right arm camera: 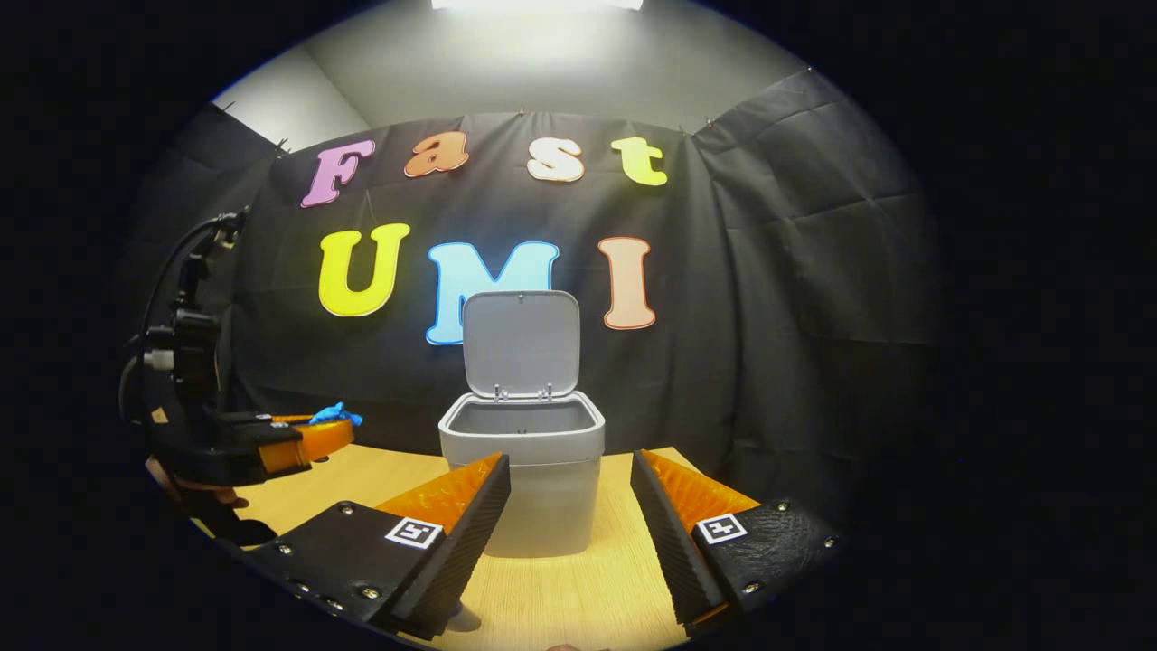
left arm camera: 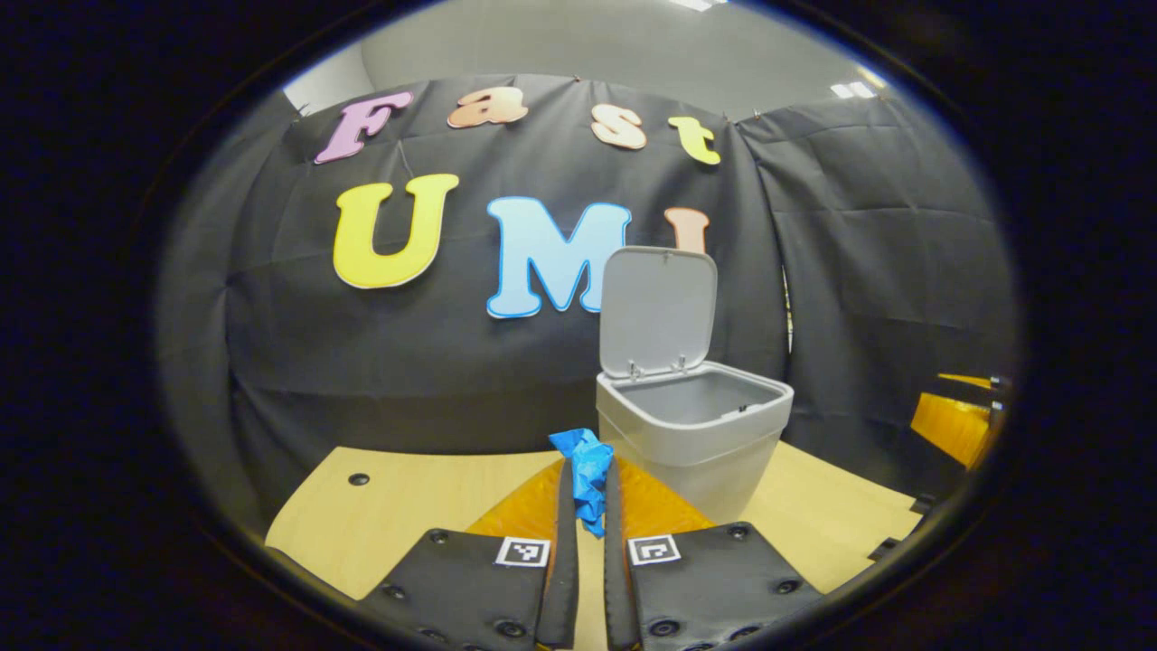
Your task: Press the lid of the desktop garbage bin to open it, pick up the crumpled paper on the desktop and throw it into the bin, then pick up the pop can on the desktop and drop it into the bin, and finally close the garbage bin lid.
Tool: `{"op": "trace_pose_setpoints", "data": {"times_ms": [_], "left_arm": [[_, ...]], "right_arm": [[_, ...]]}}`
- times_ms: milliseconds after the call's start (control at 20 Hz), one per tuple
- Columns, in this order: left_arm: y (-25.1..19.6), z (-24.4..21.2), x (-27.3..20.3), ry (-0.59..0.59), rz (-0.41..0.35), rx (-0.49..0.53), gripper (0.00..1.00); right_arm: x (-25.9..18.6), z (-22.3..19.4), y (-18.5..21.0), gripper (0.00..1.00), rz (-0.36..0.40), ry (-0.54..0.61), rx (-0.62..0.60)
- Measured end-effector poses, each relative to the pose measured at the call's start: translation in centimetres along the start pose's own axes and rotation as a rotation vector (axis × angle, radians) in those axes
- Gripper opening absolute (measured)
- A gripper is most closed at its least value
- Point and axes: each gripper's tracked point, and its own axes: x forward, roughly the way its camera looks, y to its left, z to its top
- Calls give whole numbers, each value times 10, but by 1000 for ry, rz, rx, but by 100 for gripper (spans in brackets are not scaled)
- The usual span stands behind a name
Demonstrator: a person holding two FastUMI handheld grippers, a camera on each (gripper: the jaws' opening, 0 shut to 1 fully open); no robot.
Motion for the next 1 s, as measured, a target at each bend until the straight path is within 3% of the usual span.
{"op": "trace_pose_setpoints", "data": {"times_ms": [200,300,350,400,450,950,1000], "left_arm": [[-20,40,20,-44,-47,-17,18],[-28,53,35,-60,-71,-28,18],[-33,57,41,-66,-82,-34,21],[-38,62,50,-70,-95,-40,17],[-42,64,57,-72,-105,-44,26],[-74,63,136,-16,-177,-50,25],[-77,58,144,2,-180,-47,18]], "right_arm": [[-7,1,-12,87,-30,-7,19],[-11,1,-20,99,-53,-13,23],[-12,2,-25,99,-66,-16,24],[-14,2,-30,99,-81,-18,22],[-16,2,-35,99,-95,-19,20],[-14,-13,-64,99,-185,21,29],[-15,-14,-66,99,-194,24,19]]}}
